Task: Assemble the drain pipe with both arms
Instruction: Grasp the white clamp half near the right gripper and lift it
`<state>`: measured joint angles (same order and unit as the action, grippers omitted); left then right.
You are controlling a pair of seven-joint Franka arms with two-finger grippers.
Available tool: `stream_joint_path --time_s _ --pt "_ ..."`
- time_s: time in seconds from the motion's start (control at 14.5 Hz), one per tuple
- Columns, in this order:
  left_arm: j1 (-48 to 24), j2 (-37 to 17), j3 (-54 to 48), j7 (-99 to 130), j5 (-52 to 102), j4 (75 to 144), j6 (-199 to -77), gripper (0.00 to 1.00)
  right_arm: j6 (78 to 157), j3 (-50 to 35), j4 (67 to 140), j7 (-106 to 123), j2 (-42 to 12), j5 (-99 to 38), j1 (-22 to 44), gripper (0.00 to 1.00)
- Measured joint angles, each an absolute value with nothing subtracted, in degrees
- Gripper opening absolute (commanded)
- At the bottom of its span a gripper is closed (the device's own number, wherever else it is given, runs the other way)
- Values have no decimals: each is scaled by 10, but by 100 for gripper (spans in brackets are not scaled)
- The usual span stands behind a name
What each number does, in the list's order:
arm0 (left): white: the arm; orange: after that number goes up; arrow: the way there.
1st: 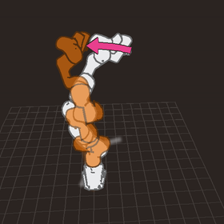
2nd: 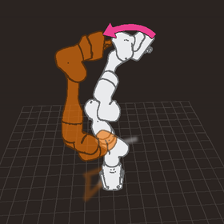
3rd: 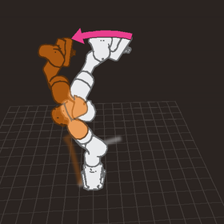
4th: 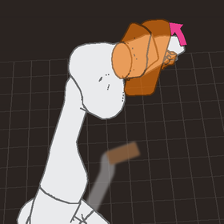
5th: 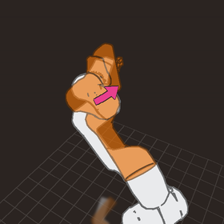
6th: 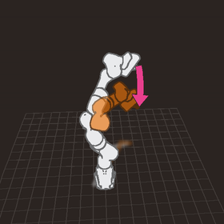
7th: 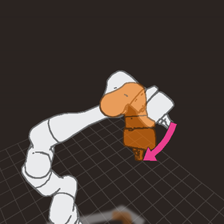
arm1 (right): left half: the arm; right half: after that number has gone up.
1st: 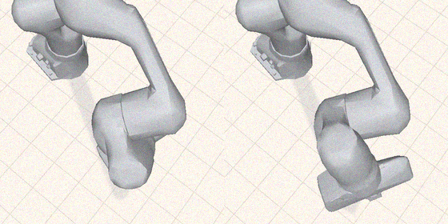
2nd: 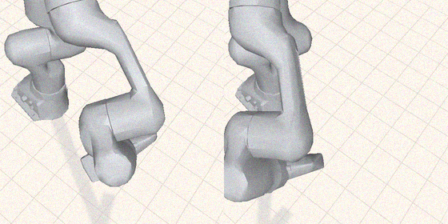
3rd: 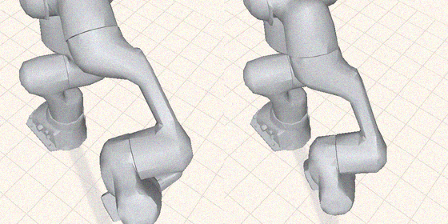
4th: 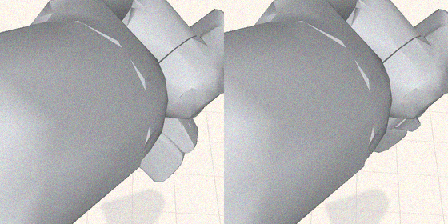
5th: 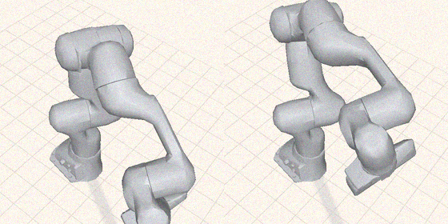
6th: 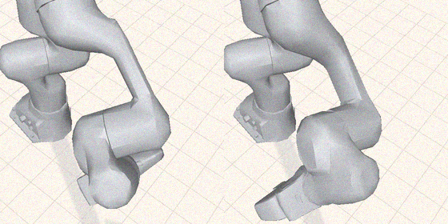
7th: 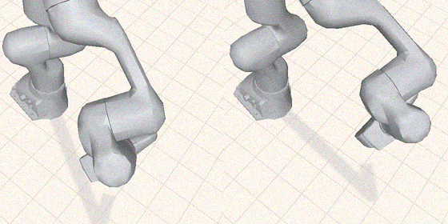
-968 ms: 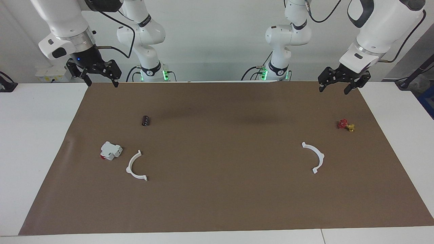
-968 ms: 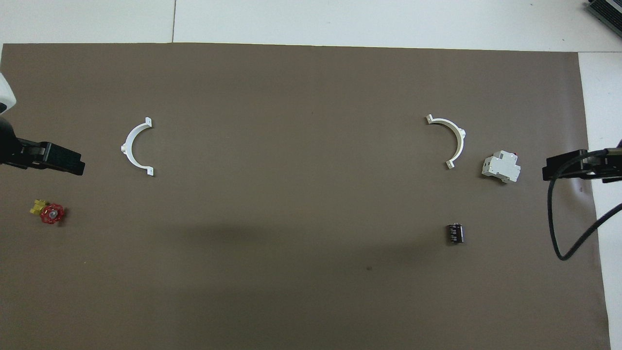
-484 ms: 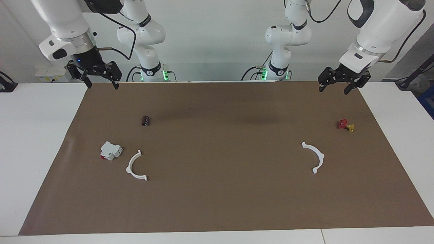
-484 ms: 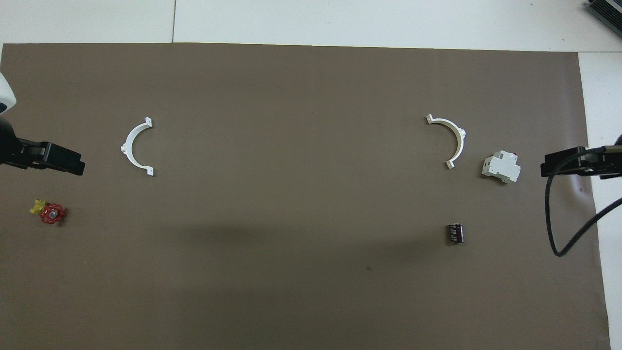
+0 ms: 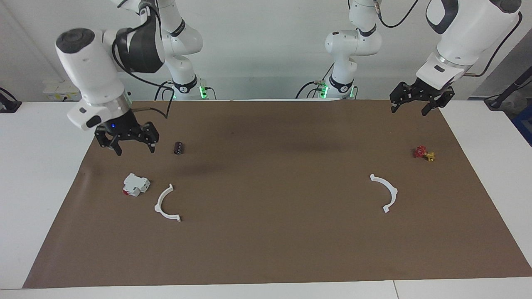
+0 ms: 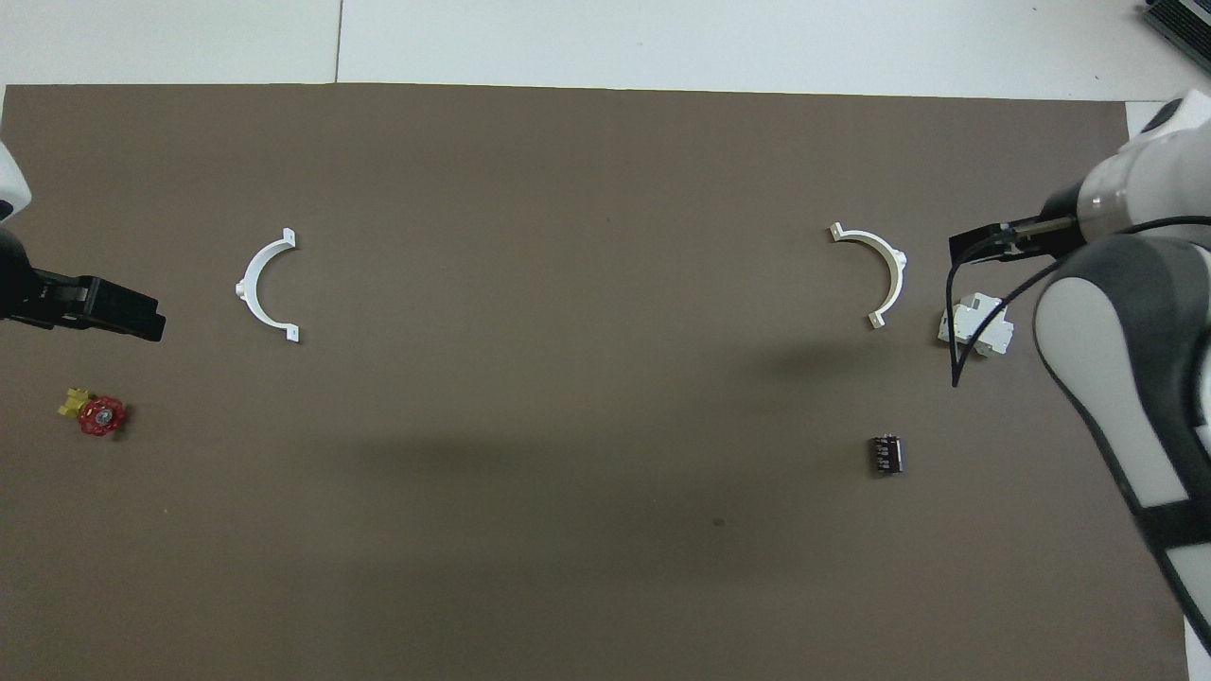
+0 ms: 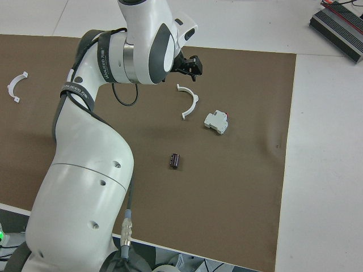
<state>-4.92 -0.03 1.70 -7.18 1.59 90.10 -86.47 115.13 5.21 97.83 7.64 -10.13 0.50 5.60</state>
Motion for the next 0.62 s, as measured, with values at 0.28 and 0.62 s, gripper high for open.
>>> stream_joint_path --time_s 0.28,0.62 --pt "-49 0 17 -72 16 901 -865 100 1261 52 979 199 -200 -25 55 97" --pt "-49 0 17 -72 16 901 -865 100 1363 52 994 358 -284 -59 45 89"
